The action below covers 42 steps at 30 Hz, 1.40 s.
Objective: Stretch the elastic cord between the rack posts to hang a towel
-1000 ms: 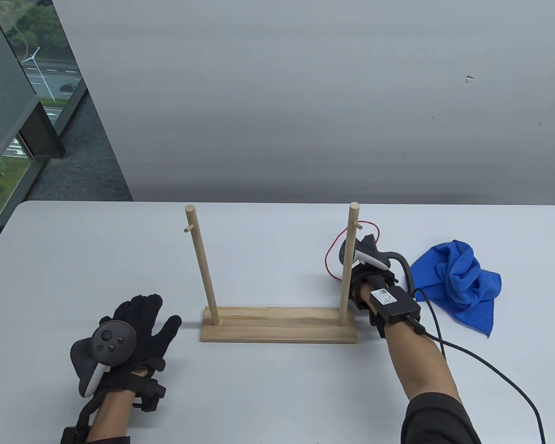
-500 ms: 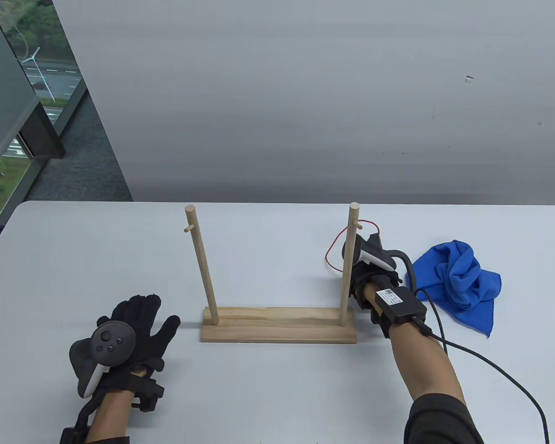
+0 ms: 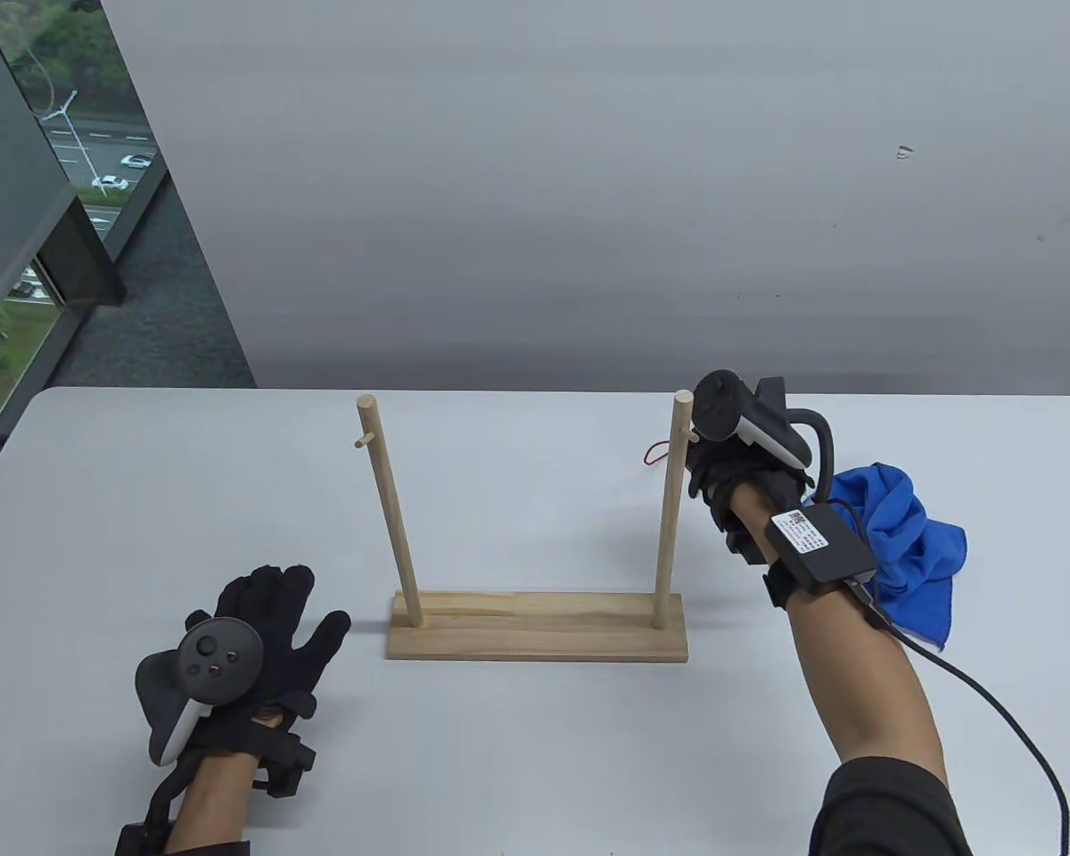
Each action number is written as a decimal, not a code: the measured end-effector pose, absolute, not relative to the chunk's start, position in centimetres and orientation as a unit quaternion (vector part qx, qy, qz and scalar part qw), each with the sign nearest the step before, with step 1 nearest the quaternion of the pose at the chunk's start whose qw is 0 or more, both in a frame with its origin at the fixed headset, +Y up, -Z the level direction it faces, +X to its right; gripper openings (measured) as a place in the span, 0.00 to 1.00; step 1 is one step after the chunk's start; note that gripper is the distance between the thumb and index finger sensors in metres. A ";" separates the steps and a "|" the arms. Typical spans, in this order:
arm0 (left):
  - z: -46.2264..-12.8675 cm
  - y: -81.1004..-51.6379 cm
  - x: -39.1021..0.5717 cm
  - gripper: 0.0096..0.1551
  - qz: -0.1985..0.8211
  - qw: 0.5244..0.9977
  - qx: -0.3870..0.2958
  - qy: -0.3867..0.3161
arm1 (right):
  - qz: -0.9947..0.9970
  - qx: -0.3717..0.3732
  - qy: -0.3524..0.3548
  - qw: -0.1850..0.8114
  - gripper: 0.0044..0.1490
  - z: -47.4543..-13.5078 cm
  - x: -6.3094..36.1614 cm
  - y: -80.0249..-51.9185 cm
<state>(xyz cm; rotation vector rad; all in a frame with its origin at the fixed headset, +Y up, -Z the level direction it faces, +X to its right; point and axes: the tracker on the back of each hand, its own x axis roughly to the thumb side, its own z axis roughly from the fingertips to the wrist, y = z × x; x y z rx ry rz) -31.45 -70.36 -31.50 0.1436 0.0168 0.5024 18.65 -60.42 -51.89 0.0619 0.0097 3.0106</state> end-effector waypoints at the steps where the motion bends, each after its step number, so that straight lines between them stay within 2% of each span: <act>1: -31.5 -70.4 -31.4 0.58 0.251 0.966 0.066 0.008 | 0.997 0.023 -0.002 0.073 0.28 -51.7 18.8 -59.6; 5: -31.5 -70.4 -31.3 0.58 0.247 0.967 0.062 0.005 | 0.996 0.025 -0.019 0.086 0.28 -50.9 19.2 -56.4; 11: -31.5 -70.5 -31.2 0.58 0.248 0.967 0.060 0.002 | 0.989 0.046 -0.089 0.112 0.28 -49.3 19.5 -52.1; 18: -31.4 -70.5 -31.2 0.58 0.251 0.966 0.063 -0.001 | 0.972 0.074 -0.153 0.160 0.27 -47.3 19.7 -48.4; 22: -31.3 -70.5 -31.1 0.57 0.252 0.966 0.064 -0.003 | 0.961 0.093 -0.174 0.193 0.27 -46.4 19.4 -47.1; 35: -31.1 -70.6 -31.2 0.57 0.257 0.964 0.065 -0.004 | 0.929 0.153 -0.281 0.188 0.24 -43.7 18.6 -44.7; 42: -31.1 -70.7 -31.2 0.57 0.258 0.964 0.064 -0.004 | 0.908 0.185 -0.270 0.262 0.24 -43.0 18.5 -44.5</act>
